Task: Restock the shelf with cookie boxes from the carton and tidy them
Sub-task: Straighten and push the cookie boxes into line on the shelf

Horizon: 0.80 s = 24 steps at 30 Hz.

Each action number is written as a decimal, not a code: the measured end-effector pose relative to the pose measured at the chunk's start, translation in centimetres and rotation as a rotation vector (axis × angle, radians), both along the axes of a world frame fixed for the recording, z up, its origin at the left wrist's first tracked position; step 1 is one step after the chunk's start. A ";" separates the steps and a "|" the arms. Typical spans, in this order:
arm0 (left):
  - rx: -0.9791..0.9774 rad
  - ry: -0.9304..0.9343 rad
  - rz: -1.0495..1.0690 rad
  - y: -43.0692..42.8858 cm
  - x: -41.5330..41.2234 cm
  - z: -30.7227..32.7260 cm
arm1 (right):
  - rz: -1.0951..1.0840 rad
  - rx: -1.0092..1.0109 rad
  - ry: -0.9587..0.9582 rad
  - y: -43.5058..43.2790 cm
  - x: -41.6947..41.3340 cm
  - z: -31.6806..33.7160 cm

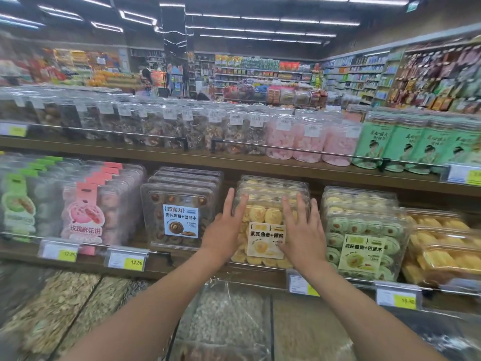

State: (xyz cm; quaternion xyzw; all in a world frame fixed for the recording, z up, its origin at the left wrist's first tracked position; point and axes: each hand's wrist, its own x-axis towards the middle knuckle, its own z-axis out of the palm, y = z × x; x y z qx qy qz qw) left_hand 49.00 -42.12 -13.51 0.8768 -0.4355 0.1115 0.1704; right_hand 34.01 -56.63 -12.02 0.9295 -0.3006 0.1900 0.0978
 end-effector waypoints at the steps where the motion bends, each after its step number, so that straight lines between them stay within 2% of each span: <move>1: -0.022 0.001 0.010 -0.2 0.0 -0.3 | 0.000 0.006 -0.004 0.0 0.0 0.0; 18: -0.194 -0.047 0.008 -1.6 0.9 -2.6 | 0.036 0.059 -0.195 -0.9 1.1 -1.9; 21: -0.327 0.126 -0.059 -1.2 0.5 -3.2 | 0.079 0.244 -0.386 -0.7 1.1 -2.7; 24: -0.528 0.503 -0.054 -1.5 0.4 -3.7 | 0.099 0.473 -0.611 -0.5 1.4 -3.0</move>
